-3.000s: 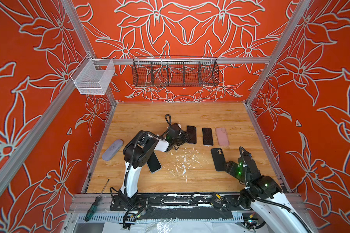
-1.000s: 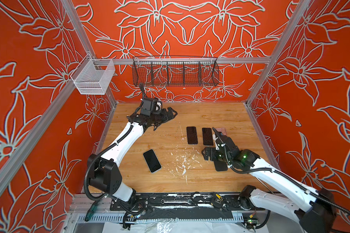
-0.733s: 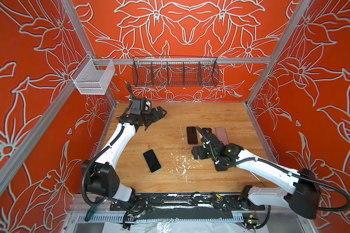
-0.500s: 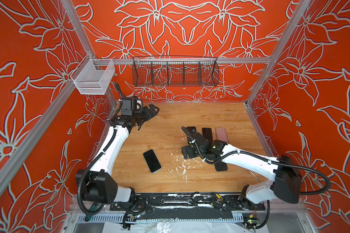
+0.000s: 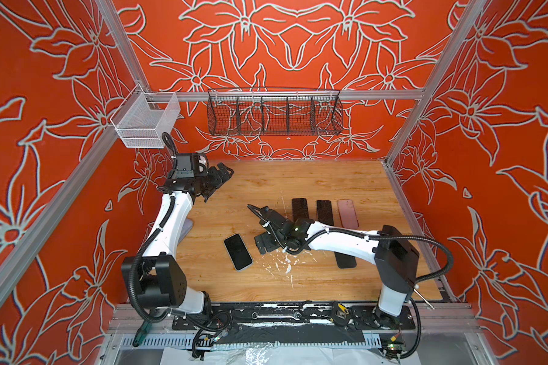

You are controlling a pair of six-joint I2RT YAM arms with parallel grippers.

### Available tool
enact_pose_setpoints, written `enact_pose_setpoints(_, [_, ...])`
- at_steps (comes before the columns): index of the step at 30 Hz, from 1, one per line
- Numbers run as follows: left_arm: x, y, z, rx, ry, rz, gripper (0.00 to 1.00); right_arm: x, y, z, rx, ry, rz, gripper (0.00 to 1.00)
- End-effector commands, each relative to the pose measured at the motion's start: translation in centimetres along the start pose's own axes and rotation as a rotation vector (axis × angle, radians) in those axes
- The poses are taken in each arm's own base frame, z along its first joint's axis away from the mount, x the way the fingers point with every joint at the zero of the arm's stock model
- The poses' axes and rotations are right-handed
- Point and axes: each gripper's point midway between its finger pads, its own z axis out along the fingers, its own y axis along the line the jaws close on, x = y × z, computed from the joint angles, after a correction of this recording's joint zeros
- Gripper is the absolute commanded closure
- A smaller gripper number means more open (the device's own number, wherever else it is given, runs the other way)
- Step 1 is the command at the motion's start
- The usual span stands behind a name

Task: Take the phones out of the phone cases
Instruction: 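Align the open right gripper above the white-edged phone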

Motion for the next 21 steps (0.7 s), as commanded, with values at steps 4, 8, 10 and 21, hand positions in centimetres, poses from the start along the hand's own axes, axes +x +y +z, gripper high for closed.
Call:
enact_pose_setpoints(4, [-0.7, 0.7, -0.3, -0.018, 0.019, -0.002, 0.03, -1.1, 3.9, 1.5, -0.065, 0.006, -0.083, 0.02])
enact_pose_setpoints(8, [-0.9, 1.6, 0.0, -0.049, 0.017, -0.001, 0.03, -1.1, 4.7, 2.2, -0.08, 0.021, -0.1, 0.02])
enact_pose_setpoints(10, [-0.8, 1.6, 0.3, -0.039, 0.037, -0.01, 0.03, -1.1, 4.7, 2.6, -0.078, 0.022, -0.1, 0.02])
enact_pose_setpoints(21, [-0.9, 2.3, 0.6, -0.056, 0.044, -0.009, 0.03, -0.5, 4.6, 3.9, -0.056, 0.06, -0.123, 0.02])
